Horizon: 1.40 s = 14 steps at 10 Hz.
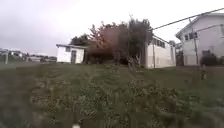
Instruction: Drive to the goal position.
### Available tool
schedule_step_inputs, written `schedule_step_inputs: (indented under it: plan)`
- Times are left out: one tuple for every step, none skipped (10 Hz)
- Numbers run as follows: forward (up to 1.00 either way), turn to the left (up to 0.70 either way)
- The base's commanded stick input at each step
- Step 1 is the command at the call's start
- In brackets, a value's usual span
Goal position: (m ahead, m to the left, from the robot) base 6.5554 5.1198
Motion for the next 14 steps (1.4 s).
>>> schedule_step_inputs:
  plan:
    - [0.70,0.14]
    - [0.70,0.14]
    - [0.70,0.14]
    - [0.70,0.08]
    - [0.70,0.00]
    - [0.70,0.00]
    - [0.70,0.00]
    - [0.70,0.00]
    - [0.70,0.00]
    - [0.70,0.00]
    - [0.70,0.00]
    - [0.70,0.00]
    - [0.70,0.00]
    - [0.70,0.00]
